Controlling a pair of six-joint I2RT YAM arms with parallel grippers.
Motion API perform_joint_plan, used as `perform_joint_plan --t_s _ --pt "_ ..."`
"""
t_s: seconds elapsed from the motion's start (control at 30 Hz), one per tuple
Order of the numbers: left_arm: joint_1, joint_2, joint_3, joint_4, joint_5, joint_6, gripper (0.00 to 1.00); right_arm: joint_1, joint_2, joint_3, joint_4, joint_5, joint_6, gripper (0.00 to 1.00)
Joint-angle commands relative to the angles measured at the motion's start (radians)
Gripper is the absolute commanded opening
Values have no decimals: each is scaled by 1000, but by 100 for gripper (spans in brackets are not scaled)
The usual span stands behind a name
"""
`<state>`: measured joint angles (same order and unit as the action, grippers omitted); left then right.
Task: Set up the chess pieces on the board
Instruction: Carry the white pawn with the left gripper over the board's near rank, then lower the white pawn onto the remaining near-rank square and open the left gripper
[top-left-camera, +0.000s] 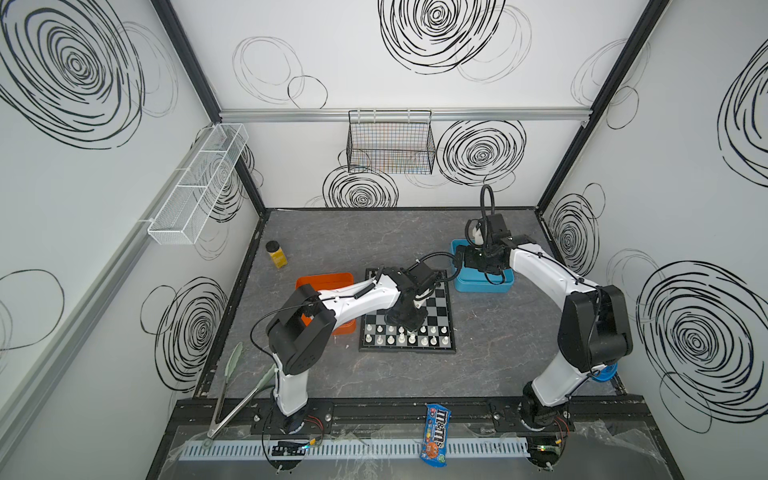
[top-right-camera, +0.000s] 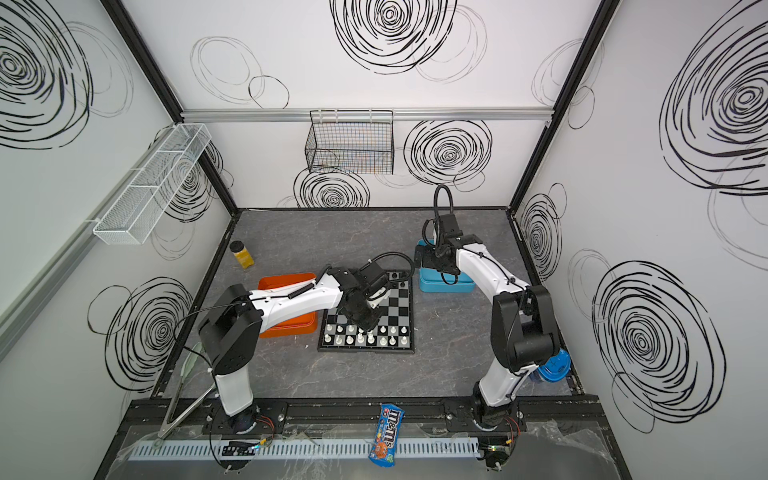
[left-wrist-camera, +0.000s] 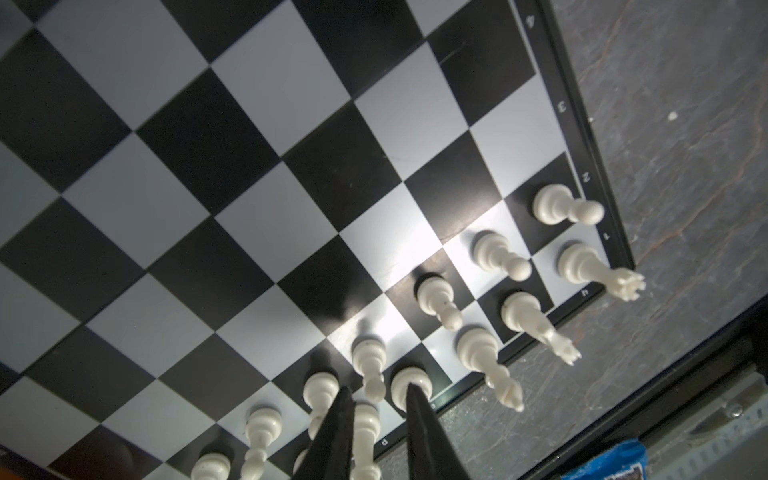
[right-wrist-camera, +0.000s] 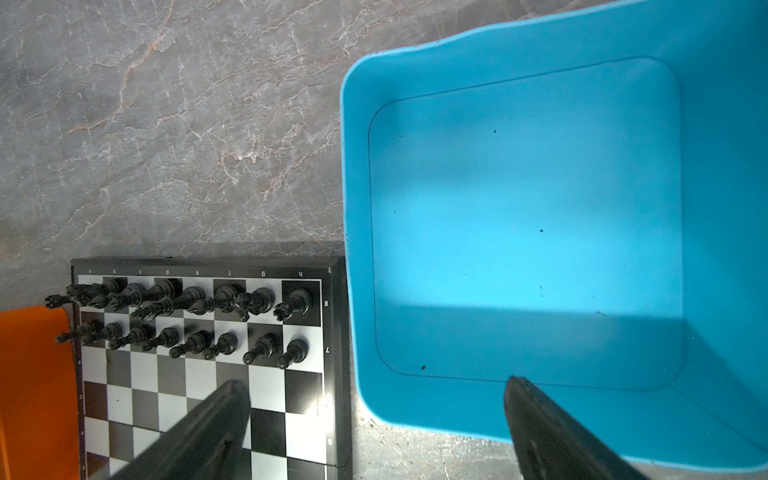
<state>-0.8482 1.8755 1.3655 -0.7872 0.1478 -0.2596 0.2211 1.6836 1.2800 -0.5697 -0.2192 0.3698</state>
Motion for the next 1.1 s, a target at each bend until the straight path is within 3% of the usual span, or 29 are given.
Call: perform_joint_plan --t_s 0.0,0.67,1.07 --pt "3 0 -14 -18 -8 -15 28 -6 -20 2 6 1 -2 100" --pt "9 51 -3 7 20 -5 28 -6 -23 1 3 9 -6 100" --pt "10 60 14 11 25 -2 22 -9 -21 1 2 11 -7 100"
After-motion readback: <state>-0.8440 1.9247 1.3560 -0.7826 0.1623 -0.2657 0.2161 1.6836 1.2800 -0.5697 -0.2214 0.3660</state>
